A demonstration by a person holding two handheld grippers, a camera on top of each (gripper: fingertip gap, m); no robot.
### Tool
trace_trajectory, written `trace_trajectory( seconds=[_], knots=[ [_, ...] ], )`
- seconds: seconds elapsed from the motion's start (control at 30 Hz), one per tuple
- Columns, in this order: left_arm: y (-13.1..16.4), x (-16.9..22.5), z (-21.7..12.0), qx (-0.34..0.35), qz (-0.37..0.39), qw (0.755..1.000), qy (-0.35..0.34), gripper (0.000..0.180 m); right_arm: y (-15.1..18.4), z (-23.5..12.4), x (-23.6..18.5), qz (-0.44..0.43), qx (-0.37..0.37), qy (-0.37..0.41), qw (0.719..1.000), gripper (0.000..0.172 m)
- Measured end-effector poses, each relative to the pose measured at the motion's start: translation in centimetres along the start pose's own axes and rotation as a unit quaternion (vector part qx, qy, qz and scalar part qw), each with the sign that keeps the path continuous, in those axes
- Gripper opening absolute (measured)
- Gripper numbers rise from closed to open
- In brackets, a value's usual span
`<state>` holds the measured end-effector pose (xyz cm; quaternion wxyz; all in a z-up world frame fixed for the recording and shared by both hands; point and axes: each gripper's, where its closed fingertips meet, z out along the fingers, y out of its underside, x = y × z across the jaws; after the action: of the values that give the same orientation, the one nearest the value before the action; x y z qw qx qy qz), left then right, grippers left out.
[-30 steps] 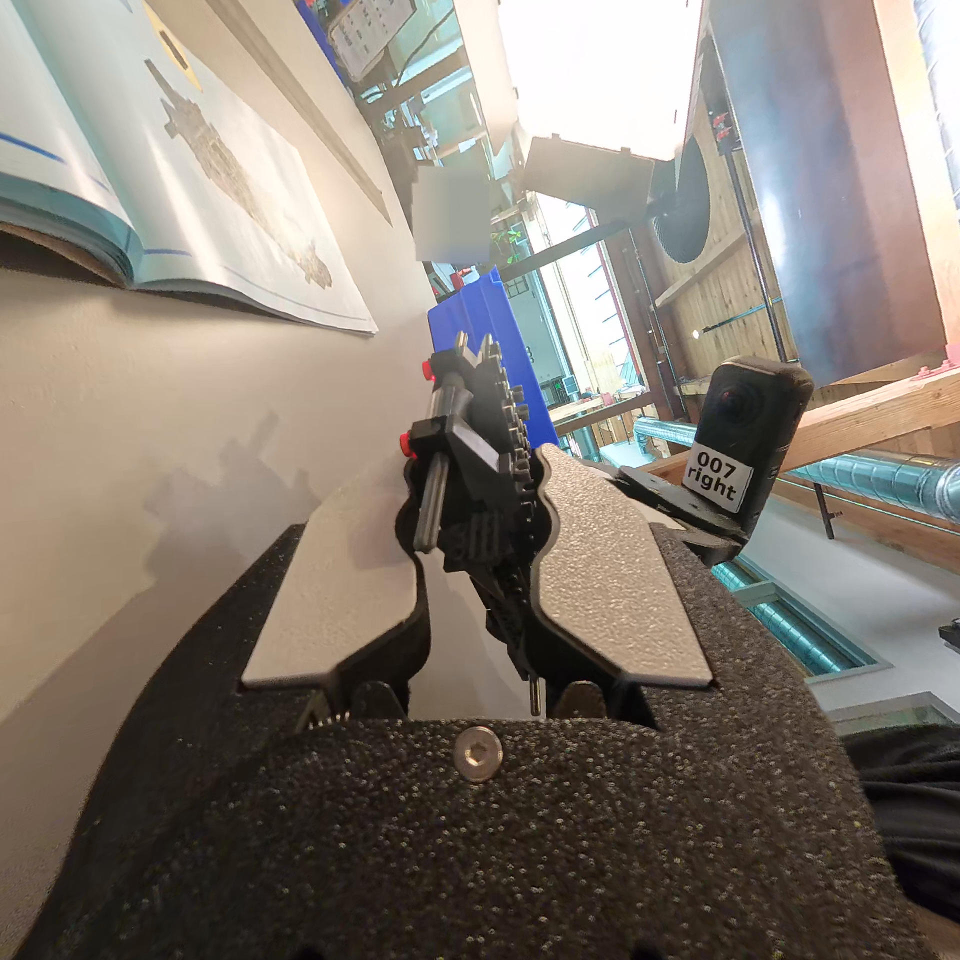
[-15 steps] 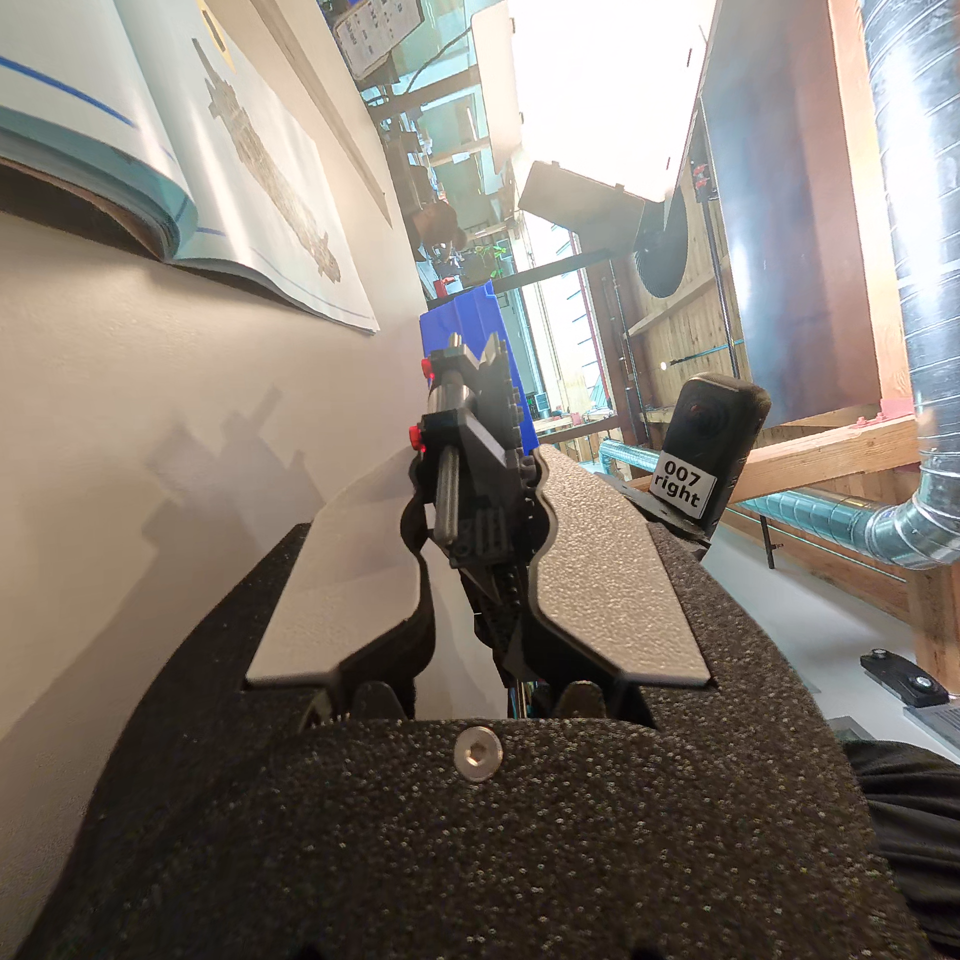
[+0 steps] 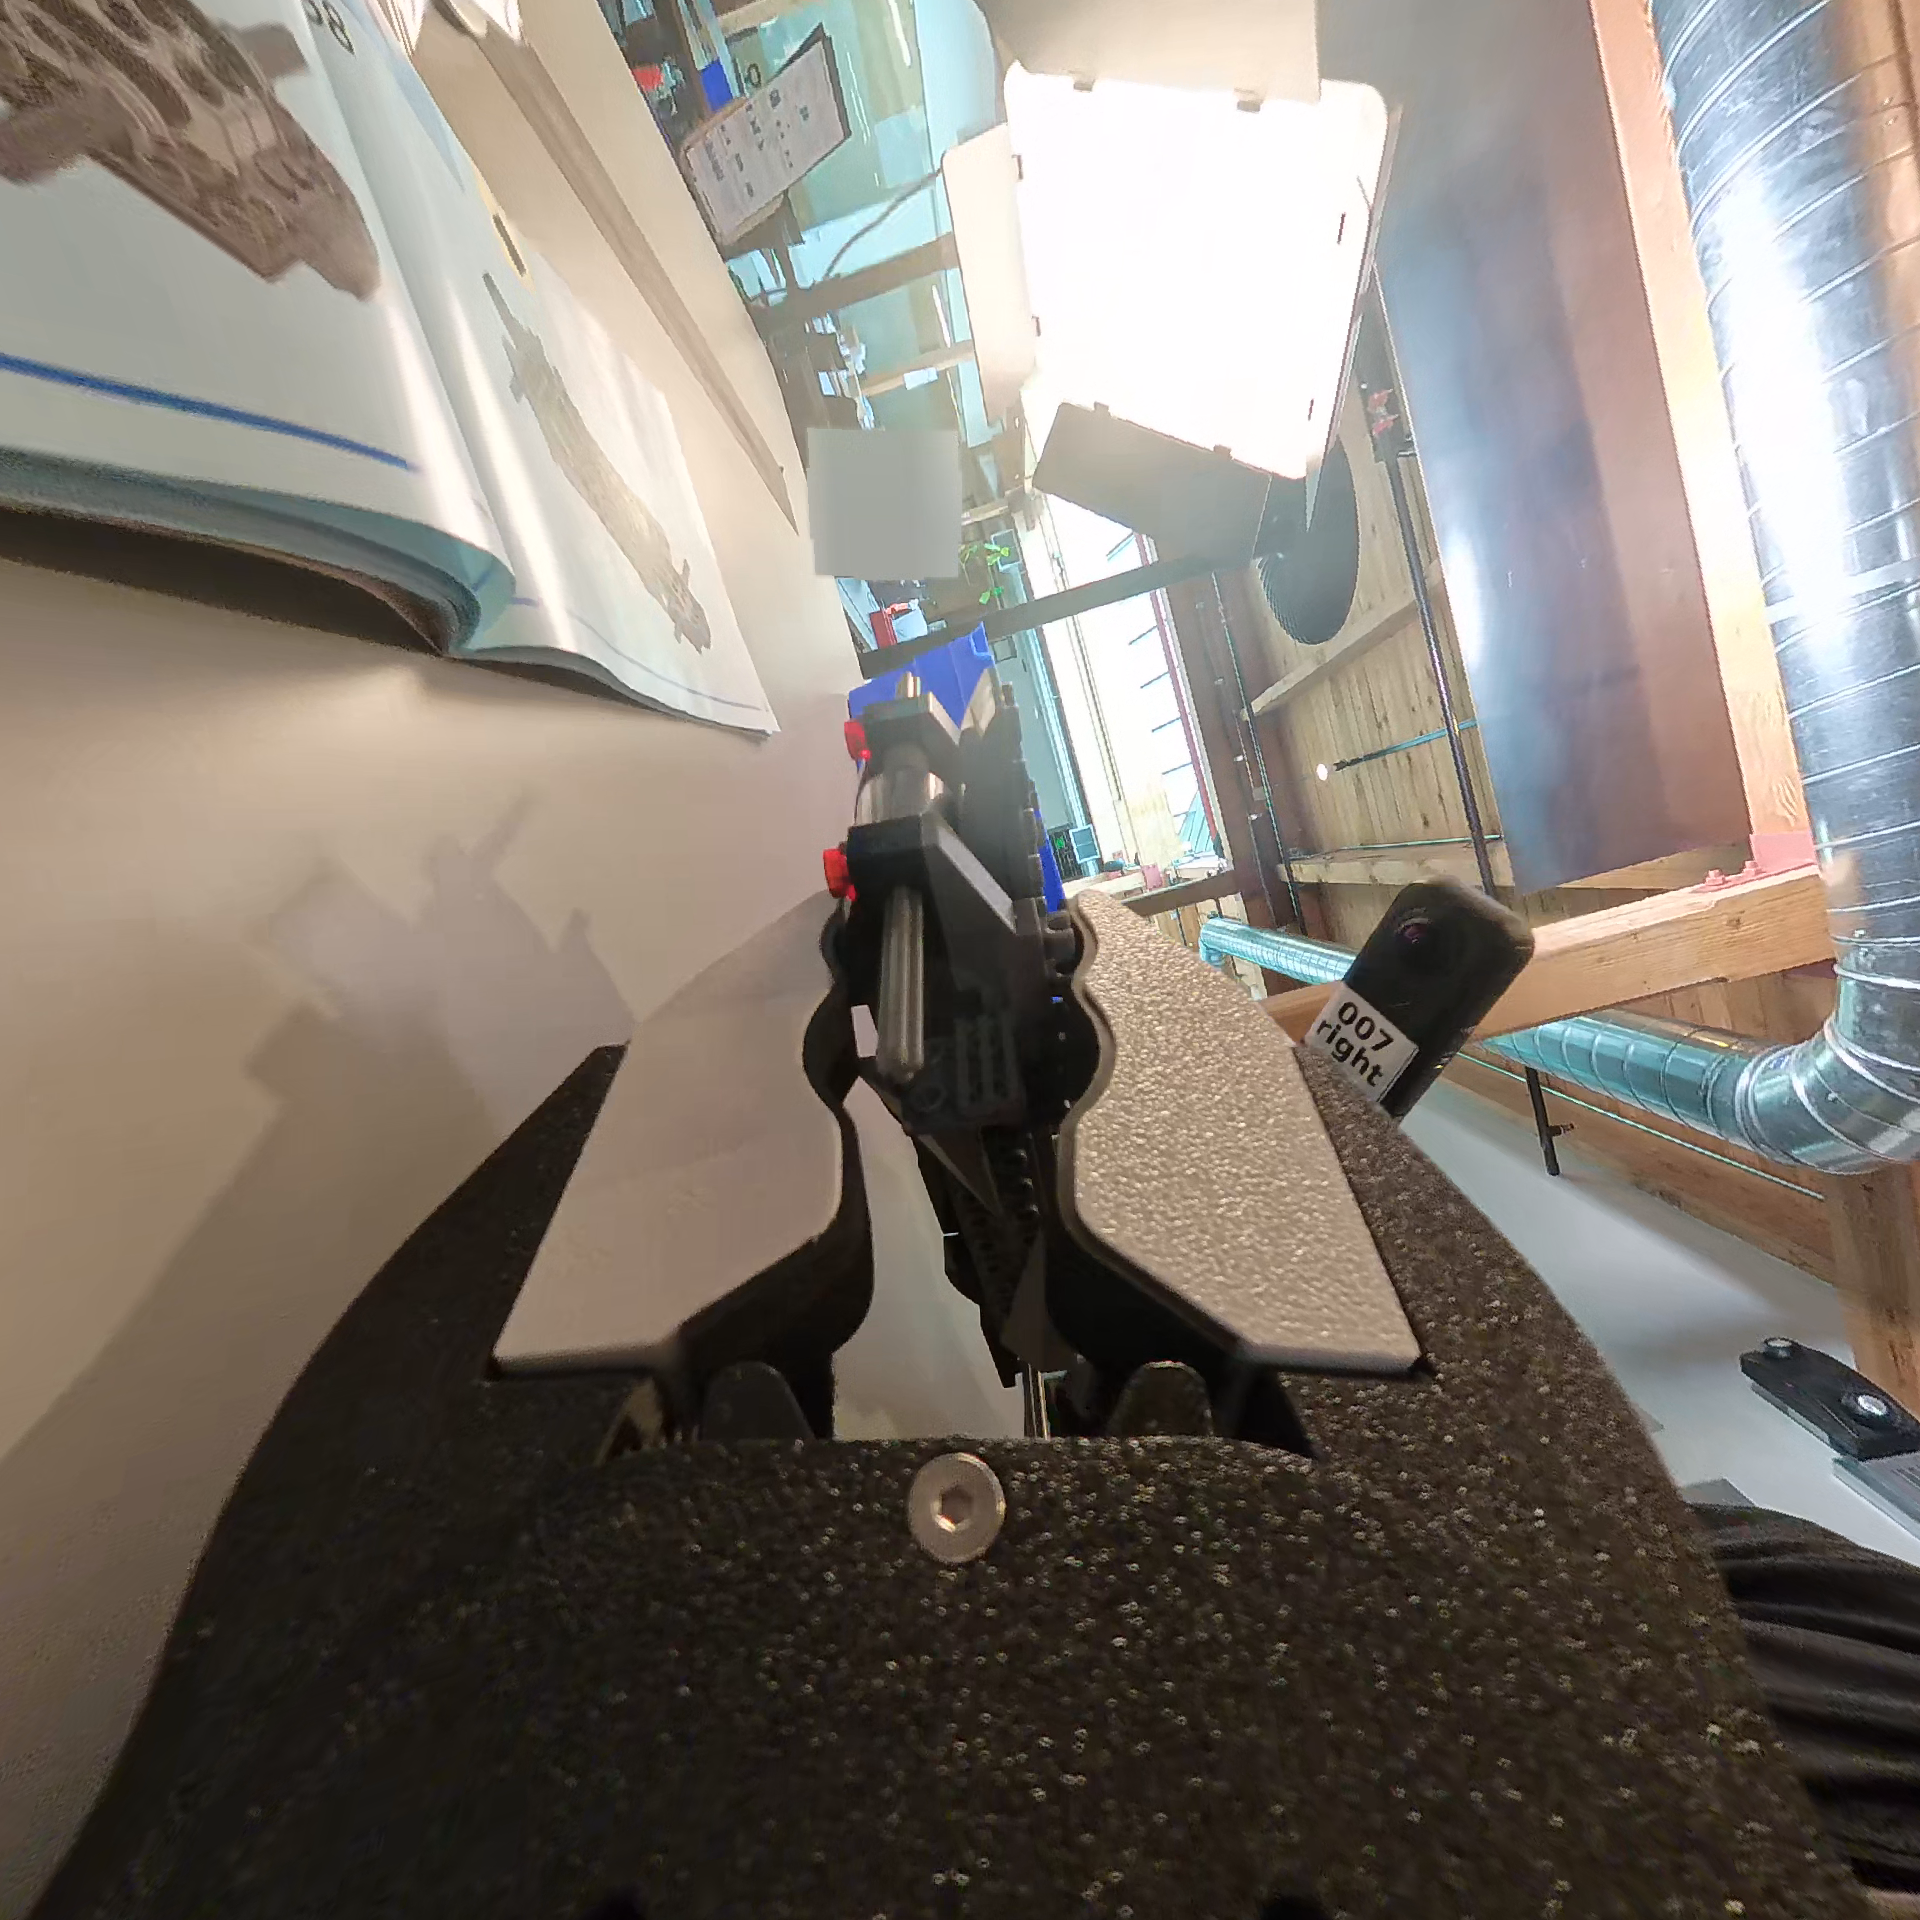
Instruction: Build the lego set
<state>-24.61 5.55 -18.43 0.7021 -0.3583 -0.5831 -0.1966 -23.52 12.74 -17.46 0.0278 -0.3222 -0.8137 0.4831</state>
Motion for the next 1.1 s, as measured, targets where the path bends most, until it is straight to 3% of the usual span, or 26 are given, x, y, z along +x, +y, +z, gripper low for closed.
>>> trace_trajectory(
  seconds=[0.33, 0.47, 0.63, 0.9, 1.1],
  knots=[
    [-5.4, 0.1, -1.9, 0.097, 0.037, 0.995, 0.013, 0.036, 0.2, 2.4, 1.6, 0.032, 0.076, -0.036, 0.996, 0.022],
    [-7.8, -0.2, -1.7, 0.132, 0.026, 0.991, 0.006, 0.036, -2.4, 3.8, 1.7, 0.014, 0.105, -0.041, 0.994, 0.021],
    [-11.1, -0.6, -0.4, 0.169, 0.068, 0.983, -0.003, 0.036, -7.5, 4.8, 2.6, -0.003, 0.195, -0.044, 0.980, 0.019],
    [-11.3, -0.6, -0.9, 0.174, 0.085, 0.981, 0.013, 0.036, -7.4, 5.0, 1.8, -0.036, 0.267, -0.068, 0.961, 0.019],
    [-11.3, -0.2, -1.1, 0.176, 0.093, 0.980, 0.031, 0.036, -7.2, 4.9, 0.9, -0.064, 0.275, -0.072, 0.957, 0.018]
  ],
)
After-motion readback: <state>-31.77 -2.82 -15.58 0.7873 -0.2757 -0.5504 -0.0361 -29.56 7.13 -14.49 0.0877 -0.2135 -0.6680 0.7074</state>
